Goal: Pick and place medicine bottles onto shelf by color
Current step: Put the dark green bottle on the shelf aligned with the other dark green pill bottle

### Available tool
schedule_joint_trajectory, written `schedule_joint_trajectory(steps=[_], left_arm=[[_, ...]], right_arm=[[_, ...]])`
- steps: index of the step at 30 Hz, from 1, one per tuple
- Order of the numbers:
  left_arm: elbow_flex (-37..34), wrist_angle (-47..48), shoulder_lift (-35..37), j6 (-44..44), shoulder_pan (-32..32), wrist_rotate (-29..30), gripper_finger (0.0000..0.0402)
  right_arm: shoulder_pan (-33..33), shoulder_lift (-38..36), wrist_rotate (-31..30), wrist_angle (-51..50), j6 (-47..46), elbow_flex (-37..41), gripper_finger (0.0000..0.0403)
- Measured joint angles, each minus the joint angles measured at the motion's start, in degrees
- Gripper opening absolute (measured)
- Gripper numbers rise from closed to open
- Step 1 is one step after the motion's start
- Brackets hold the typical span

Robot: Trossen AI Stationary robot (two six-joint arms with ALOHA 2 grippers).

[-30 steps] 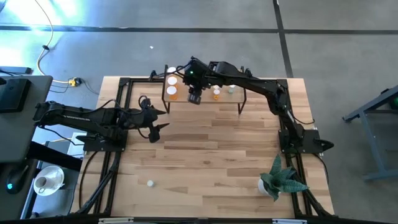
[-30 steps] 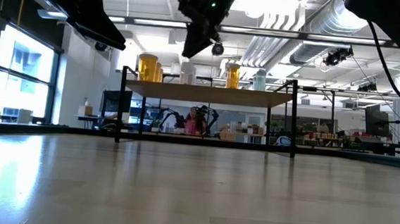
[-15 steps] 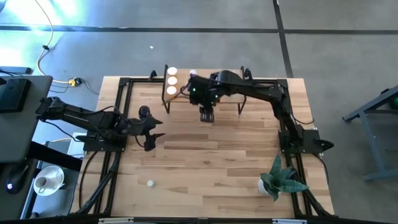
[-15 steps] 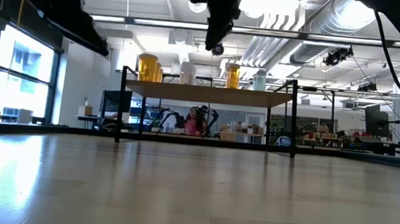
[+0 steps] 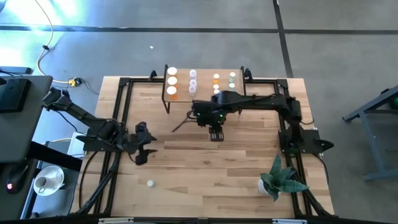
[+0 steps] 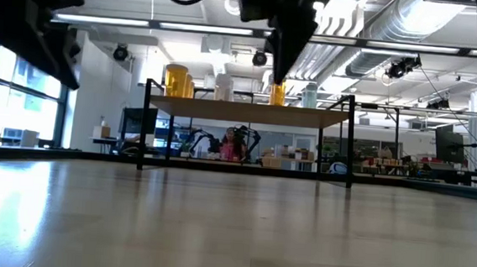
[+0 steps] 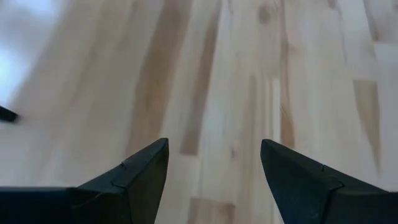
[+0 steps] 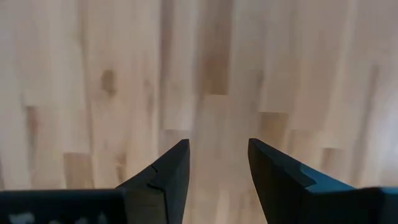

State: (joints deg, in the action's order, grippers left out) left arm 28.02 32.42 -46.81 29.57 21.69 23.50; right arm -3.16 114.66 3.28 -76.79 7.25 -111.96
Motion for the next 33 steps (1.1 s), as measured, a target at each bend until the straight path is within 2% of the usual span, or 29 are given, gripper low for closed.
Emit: schedule_joint_trajectory(steps=[5, 11, 18, 22, 27, 33], left_arm=[[-3.55, -1.26, -0.02, 6.99, 5.86, 1.13, 0.0243], [-7.46, -3.27, -0.04, 15.63, 13.37, 1.14, 0.0243], [-11.12, -6.32, -0.13, 25.74, 23.05, 1.14, 0.0243], [-14.23, -14.83, -0.13, 27.42, 28.37, 1.12, 0.0243], [-18.39, -24.50, -0.59, 27.88, 33.60, 1.13, 0.0243], [-20.26, -26.49, -2.17, 31.74, 36.91, 4.21, 0.0243]], right_arm=[[2.83, -7.58, 0.71, 10.51, -3.79, 14.00, 0.0154], [6.59, -17.18, -0.21, 27.78, -7.38, 29.53, 0.0154], [10.65, -24.42, -10.12, 46.87, -10.28, 42.88, 0.0154], [12.16, -25.36, -13.63, 54.46, -10.26, 46.38, 0.0154], [12.73, -24.99, -14.68, 56.40, -11.31, 47.27, 0.0154], [12.96, -24.99, -14.81, 56.75, -13.26, 47.27, 0.0154]])
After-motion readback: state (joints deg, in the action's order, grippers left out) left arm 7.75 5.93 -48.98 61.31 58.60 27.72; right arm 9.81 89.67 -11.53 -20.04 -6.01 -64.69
